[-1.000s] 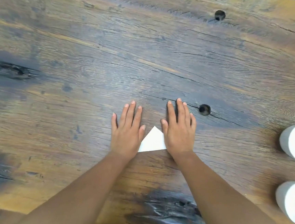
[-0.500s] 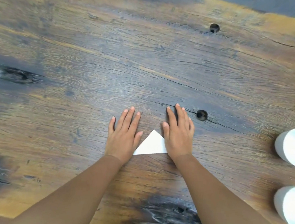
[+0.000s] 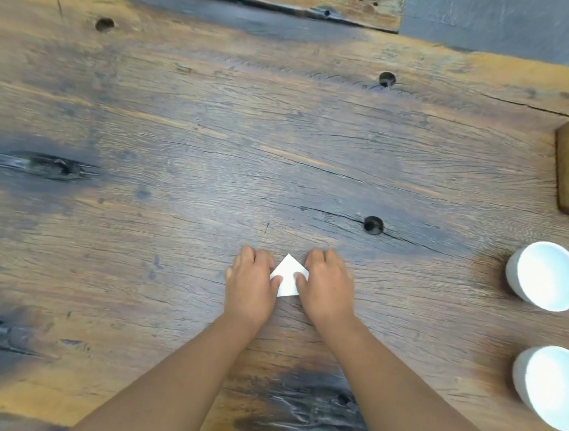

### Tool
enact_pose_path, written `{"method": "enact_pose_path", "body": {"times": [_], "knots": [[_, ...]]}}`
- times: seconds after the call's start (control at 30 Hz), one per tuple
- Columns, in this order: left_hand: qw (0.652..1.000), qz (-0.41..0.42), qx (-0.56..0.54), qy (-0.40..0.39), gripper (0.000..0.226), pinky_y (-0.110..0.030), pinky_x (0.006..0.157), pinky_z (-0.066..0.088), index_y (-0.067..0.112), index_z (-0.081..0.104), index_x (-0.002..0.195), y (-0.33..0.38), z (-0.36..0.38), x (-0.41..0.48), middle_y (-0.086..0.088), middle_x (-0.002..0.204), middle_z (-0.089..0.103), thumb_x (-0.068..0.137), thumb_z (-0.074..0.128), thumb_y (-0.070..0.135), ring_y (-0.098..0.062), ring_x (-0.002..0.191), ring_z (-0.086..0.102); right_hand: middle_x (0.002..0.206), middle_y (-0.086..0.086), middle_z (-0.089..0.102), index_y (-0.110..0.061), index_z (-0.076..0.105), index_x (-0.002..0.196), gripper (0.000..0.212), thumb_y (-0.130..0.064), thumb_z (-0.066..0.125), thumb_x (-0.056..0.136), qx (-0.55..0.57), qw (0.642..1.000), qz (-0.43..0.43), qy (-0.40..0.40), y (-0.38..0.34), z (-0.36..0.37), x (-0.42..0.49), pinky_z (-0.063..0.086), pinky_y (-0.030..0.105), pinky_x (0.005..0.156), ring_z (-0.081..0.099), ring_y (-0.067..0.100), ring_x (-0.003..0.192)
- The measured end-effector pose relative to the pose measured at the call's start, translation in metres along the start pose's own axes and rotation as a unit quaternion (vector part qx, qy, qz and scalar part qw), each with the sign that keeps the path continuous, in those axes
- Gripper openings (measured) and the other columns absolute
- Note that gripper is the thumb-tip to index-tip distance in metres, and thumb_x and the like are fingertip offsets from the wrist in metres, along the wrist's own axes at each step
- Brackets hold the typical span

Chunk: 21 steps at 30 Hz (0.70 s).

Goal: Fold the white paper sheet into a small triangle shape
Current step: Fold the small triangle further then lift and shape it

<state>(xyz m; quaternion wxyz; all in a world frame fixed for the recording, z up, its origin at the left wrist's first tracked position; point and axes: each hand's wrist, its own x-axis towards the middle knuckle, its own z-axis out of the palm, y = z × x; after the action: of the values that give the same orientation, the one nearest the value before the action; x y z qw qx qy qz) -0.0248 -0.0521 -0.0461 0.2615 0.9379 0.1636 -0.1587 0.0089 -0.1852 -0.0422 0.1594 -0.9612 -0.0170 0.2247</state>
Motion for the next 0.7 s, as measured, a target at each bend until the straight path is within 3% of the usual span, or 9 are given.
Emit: {"method": "enact_pose_path", "body": {"times": [0.13, 0.27, 0.37, 0.47, 0.57, 0.7], "knots": [[1.000, 0.006, 0.004, -0.025, 0.019, -0.041, 0.092, 0.037, 0.021, 0.058, 0.099, -0.002, -0.001, 0.002, 0.000, 0.108, 0.048, 0.085, 0.069, 0.027, -0.022, 0.107, 0.048, 0.112, 0.007, 0.054, -0.013, 0.059, 0.106, 0.024, -0.027, 0.065, 0.087, 0.044, 0.999, 0.020, 0.005, 0.000, 0.004, -0.007, 0.043, 0.042, 0.095, 0.051, 0.026, 0.109], [0.998, 0.023, -0.037, -0.053, 0.028, -0.040, 0.094, 0.037, 0.024, 0.059, 0.107, -0.008, -0.005, 0.001, 0.003, 0.108, 0.052, 0.083, 0.071, 0.029, -0.017, 0.104, 0.051, 0.094, 0.000, 0.059, -0.019, 0.054, 0.086, 0.012, -0.021, 0.067, 0.085, 0.140, 0.990, 0.025, -0.006, 0.002, -0.002, -0.017, 0.047, 0.038, 0.076, 0.055, 0.021, 0.089], [0.980, 0.033, -0.151, -0.125, 0.028, -0.032, 0.089, 0.044, 0.024, 0.065, 0.109, -0.008, -0.016, -0.003, 0.004, 0.103, 0.059, 0.083, 0.071, 0.017, -0.014, 0.097, 0.058, 0.079, -0.006, 0.061, -0.022, 0.052, 0.077, 0.018, -0.022, 0.068, 0.084, 0.202, 0.979, 0.021, -0.022, 0.003, -0.015, -0.025, 0.049, 0.036, 0.068, 0.057, 0.016, 0.075], [0.945, 0.012, -0.273, -0.182, 0.011, -0.029, 0.074, 0.046, 0.018, 0.069, 0.086, -0.004, -0.037, -0.011, 0.004, 0.082, 0.068, 0.084, 0.070, 0.007, -0.009, 0.074, 0.060, 0.075, -0.008, 0.063, -0.024, 0.052, 0.077, 0.018, -0.025, 0.069, 0.083, 0.213, 0.977, 0.008, -0.007, 0.002, -0.034, -0.035, 0.048, 0.035, 0.066, 0.059, 0.013, 0.073], [0.937, 0.005, -0.314, -0.151, 0.016, -0.024, 0.060, 0.040, 0.012, 0.066, 0.074, -0.001, -0.064, -0.019, 0.003, 0.065, 0.061, 0.086, 0.068, 0.001, -0.003, 0.057, 0.052, 0.076, -0.006, 0.064, -0.023, 0.053, 0.080, 0.017, -0.023, 0.070, 0.082, 0.241, 0.970, -0.015, -0.004, -0.003, -0.058, -0.045, 0.049, 0.034, 0.067, 0.060, 0.014, 0.071], [0.936, 0.039, -0.329, -0.122, 0.018, -0.021, 0.056, 0.037, 0.014, 0.067, 0.074, 0.015, -0.114, -0.028, 0.000, 0.065, 0.059, 0.087, 0.067, 0.002, -0.006, 0.055, 0.049, 0.077, -0.007, 0.063, -0.029, 0.056, 0.091, 0.019, -0.022, 0.071, 0.082, 0.258, 0.965, -0.042, -0.005, -0.017, -0.101, -0.057, 0.043, 0.025, 0.063, 0.058, 0.008, 0.070]]}}
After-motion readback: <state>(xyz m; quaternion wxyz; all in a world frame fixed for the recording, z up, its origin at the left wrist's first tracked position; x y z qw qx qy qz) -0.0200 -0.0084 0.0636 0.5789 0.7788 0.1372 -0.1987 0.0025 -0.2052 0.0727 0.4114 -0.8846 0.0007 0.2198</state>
